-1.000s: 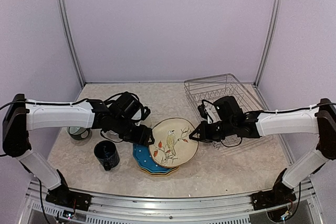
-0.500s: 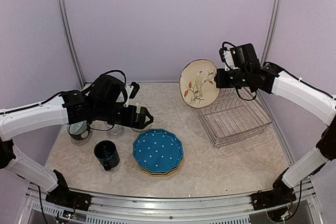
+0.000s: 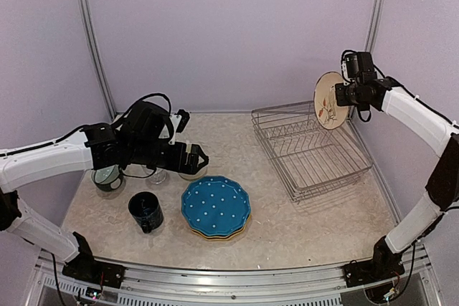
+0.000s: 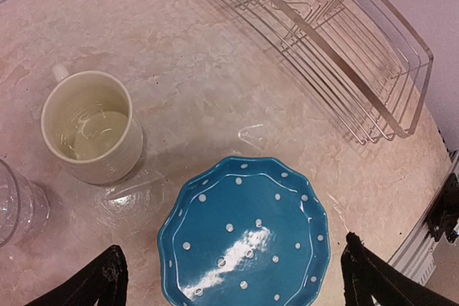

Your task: Load the mixed dishes into the dish rack

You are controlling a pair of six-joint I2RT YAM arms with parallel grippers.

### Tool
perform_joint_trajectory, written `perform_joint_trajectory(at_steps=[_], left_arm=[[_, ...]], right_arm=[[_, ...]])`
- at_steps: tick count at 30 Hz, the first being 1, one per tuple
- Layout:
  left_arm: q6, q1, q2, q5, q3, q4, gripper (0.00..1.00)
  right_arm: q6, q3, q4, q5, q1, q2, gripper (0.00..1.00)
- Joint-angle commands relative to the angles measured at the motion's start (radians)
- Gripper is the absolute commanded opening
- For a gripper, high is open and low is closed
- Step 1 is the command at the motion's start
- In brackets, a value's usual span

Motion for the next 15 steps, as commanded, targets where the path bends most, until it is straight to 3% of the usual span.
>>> perform_joint_trajectory(at_steps=[1, 9, 15], left_arm=[[0.022, -0.006, 0.023, -0.011, 0.003, 0.023, 0.99], [0.028, -0.006, 0.046, -0.012, 0.008, 0.032, 0.99], [0.03, -0.006, 0.065, -0.013, 0.02, 0.028, 0.99]], right_arm=[[-0.091, 0.013, 0.199, -0.015, -0.069, 0.018, 0.0], [-0.153, -0.07, 0.328, -0.127, -0.156, 0.028, 0.0], [-0.193, -0.081, 0.35, -0.126, -0.163, 0.073, 0.0]])
